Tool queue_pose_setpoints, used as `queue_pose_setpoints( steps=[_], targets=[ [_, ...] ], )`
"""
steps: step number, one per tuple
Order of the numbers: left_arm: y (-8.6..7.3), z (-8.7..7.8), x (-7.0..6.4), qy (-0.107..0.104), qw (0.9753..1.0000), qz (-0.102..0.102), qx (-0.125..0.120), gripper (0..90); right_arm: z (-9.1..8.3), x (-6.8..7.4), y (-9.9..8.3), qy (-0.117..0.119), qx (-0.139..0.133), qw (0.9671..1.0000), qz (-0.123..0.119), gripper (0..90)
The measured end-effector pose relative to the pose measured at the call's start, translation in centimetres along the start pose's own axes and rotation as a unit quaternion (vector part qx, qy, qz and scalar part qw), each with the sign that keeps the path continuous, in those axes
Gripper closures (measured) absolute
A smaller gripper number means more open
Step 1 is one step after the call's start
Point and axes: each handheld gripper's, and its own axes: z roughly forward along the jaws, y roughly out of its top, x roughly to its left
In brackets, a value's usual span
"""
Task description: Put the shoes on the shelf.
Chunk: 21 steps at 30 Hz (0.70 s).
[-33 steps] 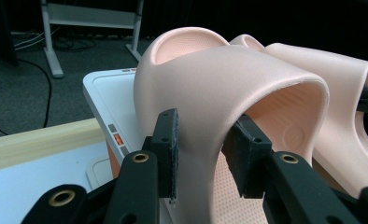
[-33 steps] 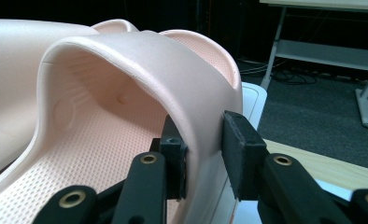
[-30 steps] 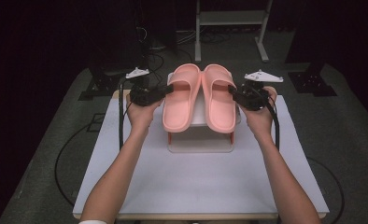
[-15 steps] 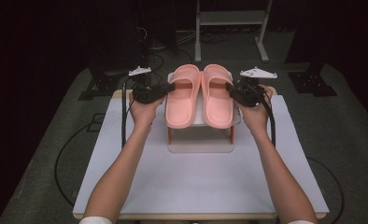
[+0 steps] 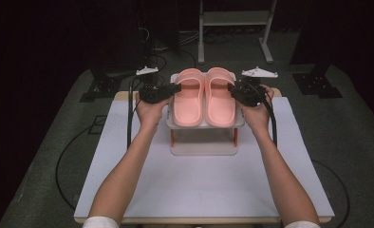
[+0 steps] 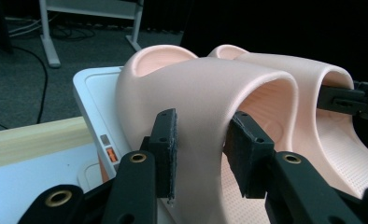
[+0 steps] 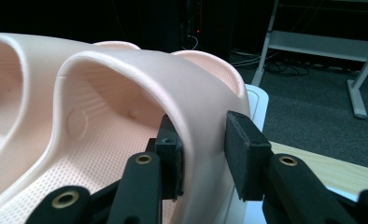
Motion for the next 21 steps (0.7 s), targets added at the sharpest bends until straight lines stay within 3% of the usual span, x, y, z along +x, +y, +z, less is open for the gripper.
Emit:
queue_pose_setpoints(
  steps=[21],
  targets=[
    [0.2,0.9,0.6,0.005,0.9999,-0.008,-0.006,64.2,1.3,0.1,0.4,-0.016,-0.003,0.9999,-0.004,66.7]
  ],
)
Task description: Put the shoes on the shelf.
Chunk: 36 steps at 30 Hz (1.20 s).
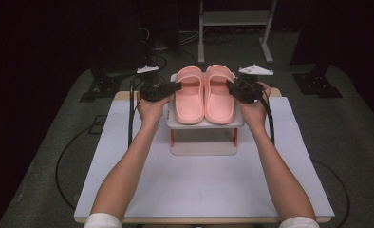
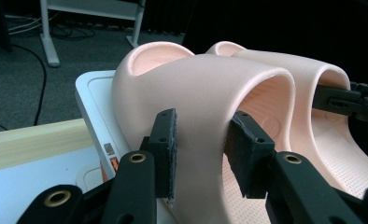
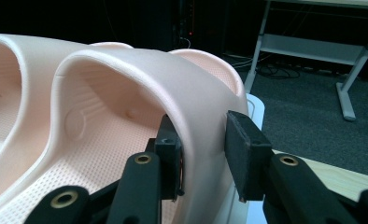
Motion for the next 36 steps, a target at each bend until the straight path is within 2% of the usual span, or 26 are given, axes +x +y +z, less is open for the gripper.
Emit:
queue_pose_setpoints(
  steps=[10,36],
  targets=[
    [0.4,0.5,0.2,0.007,1.0,0.006,0.0,64.1,0.5,-0.1,0.2,-0.004,0.001,1.0,-0.001,66.7],
    [0.4,1.0,0.3,0.01,0.9999,0.004,-0.004,63.3,1.1,-0.5,0.4,-0.005,-0.001,1.0,-0.005,65.8]
  ],
)
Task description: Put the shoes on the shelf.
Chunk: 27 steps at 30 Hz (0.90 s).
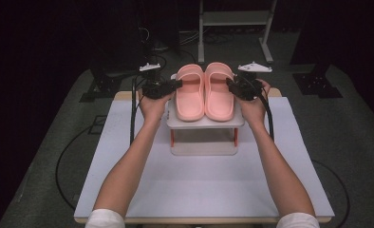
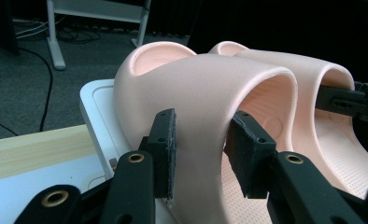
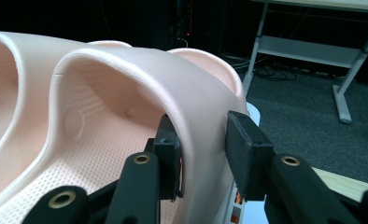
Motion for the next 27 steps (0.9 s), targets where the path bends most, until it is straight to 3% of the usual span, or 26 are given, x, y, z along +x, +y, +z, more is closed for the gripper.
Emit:
queue_pose_setpoints(
  steps=[14,27],
  targets=[
    [0.0,-0.6,-0.2,-0.007,0.9999,0.003,-0.012,58.5,-0.2,-0.4,-0.3,0.008,0.0,0.9999,0.011,59.2],
    [-0.5,-1.6,-0.8,-0.014,0.9997,0.011,-0.014,54.9,-1.6,-0.8,-0.8,0.035,-0.006,0.999,0.027,51.4]
  ],
)
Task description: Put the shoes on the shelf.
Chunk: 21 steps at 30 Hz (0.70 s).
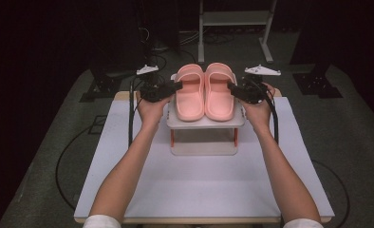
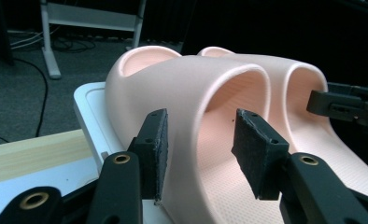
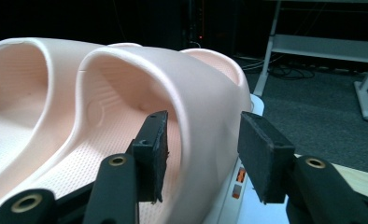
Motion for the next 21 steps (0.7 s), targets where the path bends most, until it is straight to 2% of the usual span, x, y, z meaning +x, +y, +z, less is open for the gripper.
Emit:
queue_pose_setpoints(
  steps=[13,21],
  targets=[
    [-0.3,-0.6,-0.8,-0.013,0.9999,0.009,-0.003,50.6,-1.2,-0.1,-0.5,0.024,-0.006,0.9997,0.004,43.7],
    [-0.7,-1.0,-0.9,-0.015,0.9998,0.015,0.0,46.7,-2.0,-0.3,-0.7,0.032,-0.013,0.9994,-0.004,41.7]
  ],
)
